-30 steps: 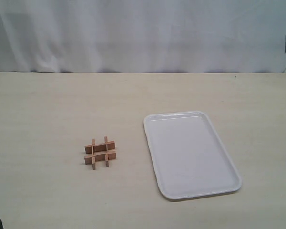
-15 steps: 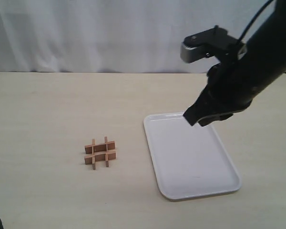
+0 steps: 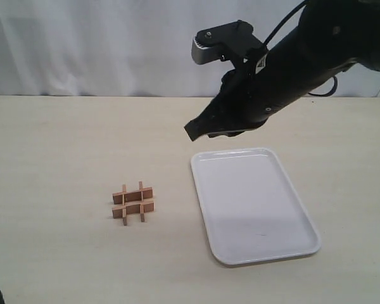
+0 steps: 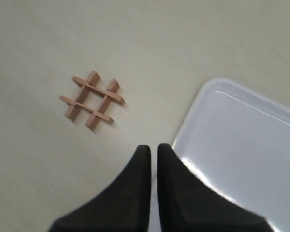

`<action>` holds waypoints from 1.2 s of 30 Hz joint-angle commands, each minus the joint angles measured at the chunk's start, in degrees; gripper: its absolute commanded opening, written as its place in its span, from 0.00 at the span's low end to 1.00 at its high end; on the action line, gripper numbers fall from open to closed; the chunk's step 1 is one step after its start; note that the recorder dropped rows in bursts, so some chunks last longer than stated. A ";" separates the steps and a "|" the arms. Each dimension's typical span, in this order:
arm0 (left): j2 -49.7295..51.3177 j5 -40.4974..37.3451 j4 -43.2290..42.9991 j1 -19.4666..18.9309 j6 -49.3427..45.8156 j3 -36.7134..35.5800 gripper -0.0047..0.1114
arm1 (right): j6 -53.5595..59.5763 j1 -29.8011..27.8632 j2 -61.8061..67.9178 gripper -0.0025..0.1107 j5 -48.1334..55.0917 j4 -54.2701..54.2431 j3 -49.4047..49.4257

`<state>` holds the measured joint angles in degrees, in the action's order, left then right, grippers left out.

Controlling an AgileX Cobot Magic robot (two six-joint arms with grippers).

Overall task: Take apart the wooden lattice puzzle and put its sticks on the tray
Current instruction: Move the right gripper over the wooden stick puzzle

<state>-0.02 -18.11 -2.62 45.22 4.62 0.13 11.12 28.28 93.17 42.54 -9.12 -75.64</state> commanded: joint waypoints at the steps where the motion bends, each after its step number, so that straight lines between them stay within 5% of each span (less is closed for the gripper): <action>1: 0.02 0.43 0.21 0.16 0.16 -0.13 0.04 | 0.09 0.22 0.77 0.06 -2.79 -3.63 -0.21; 21: 0.02 0.43 0.21 0.16 0.16 -0.13 0.04 | 5.97 0.58 14.56 0.07 7.00 -11.02 -8.07; 28: 0.02 0.43 0.21 0.16 0.16 -0.13 0.04 | 6.03 8.07 21.24 0.07 11.27 11.92 -17.73; 36: 0.02 0.43 0.21 0.16 0.16 -0.13 0.04 | 3.69 7.84 29.85 0.15 20.76 15.27 -32.40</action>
<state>-0.02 -18.11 -2.62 45.22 4.62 0.13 16.42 36.72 121.23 60.01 4.36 -104.55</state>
